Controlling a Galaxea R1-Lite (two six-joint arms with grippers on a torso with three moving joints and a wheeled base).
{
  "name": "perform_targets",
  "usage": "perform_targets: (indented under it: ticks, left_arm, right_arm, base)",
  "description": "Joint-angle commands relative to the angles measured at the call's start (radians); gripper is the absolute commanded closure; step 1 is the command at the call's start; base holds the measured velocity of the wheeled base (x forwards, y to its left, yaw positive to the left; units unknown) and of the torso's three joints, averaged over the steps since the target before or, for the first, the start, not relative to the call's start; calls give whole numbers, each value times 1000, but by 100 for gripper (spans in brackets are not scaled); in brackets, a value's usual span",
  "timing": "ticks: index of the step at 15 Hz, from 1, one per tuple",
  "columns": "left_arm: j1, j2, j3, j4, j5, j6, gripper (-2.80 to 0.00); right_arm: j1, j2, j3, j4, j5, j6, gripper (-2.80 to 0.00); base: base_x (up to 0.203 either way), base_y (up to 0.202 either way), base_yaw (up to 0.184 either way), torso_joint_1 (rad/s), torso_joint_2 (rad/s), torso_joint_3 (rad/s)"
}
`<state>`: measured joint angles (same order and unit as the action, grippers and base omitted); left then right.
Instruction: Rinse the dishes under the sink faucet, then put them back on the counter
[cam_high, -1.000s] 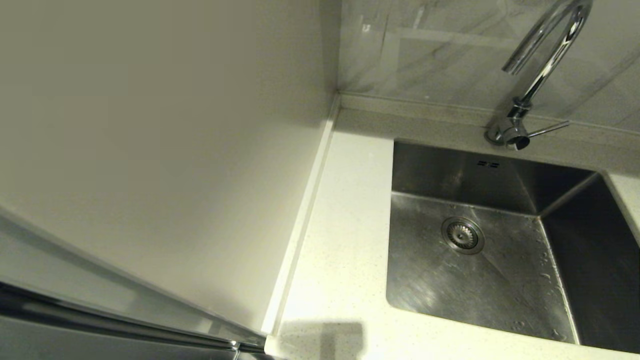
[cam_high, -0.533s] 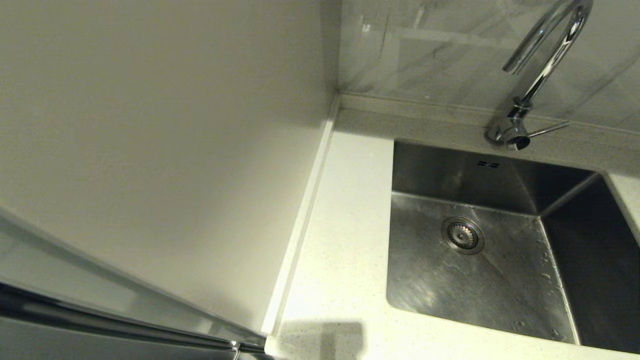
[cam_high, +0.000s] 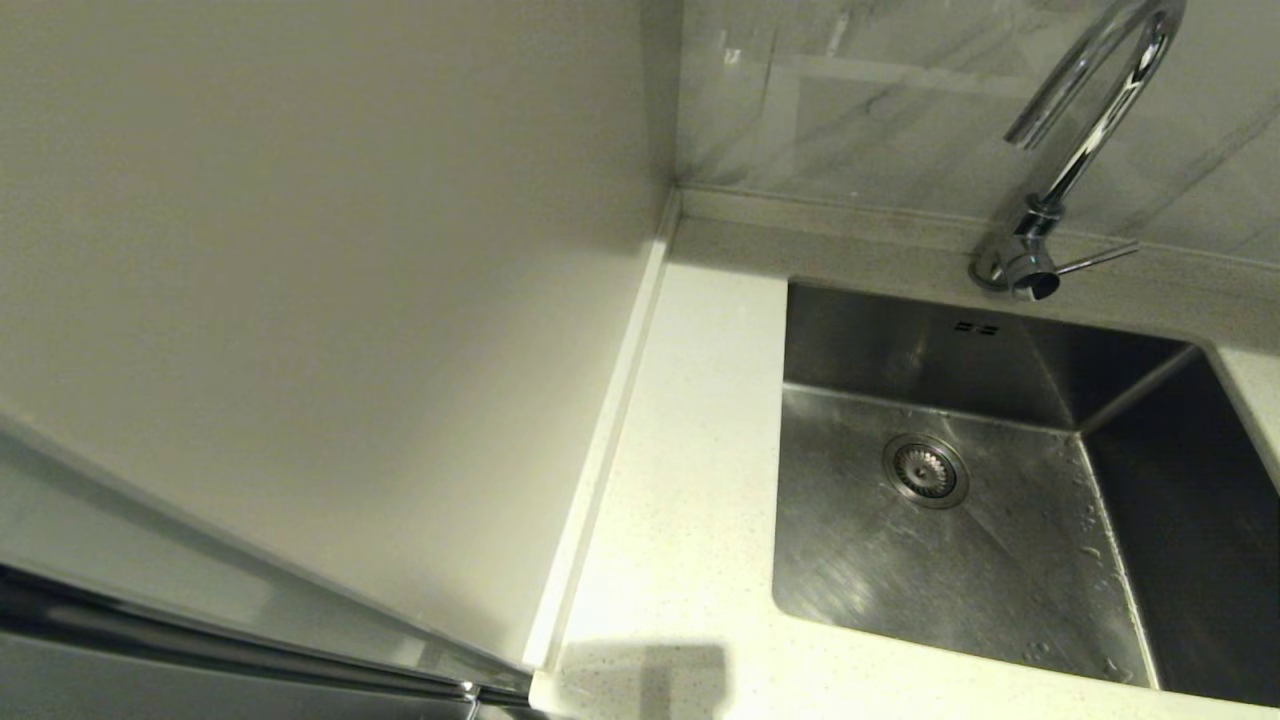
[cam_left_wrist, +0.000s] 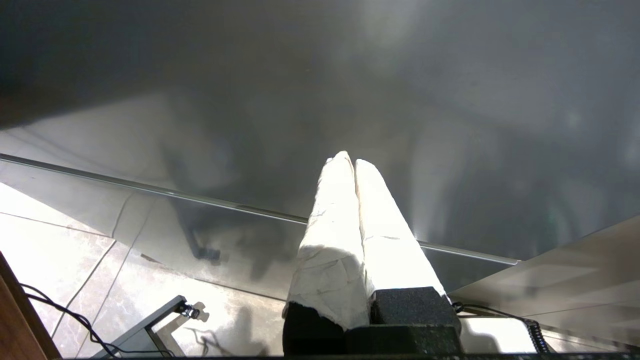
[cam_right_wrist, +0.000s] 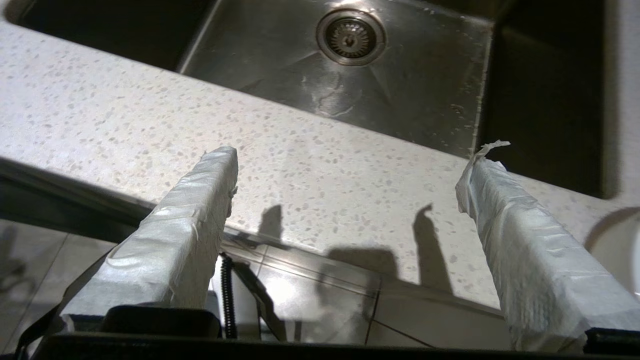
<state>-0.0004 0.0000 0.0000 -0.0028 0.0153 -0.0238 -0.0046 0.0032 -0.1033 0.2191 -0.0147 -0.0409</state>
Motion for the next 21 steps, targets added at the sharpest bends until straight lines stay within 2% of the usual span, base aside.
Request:
perform_targets:
  ticks: [1,21]
  left_arm:
    - [0,-3,0,0,0,-1,0]
    - [0,-3,0,0,0,-1,0]
  right_arm:
    - [0,-3,22,-6,11,-1,-280]
    - [0,-3,22,-6,10,24,-280]
  base:
    - [0,0,0,0,0,0]
    - [0,0,0,0,0,0]
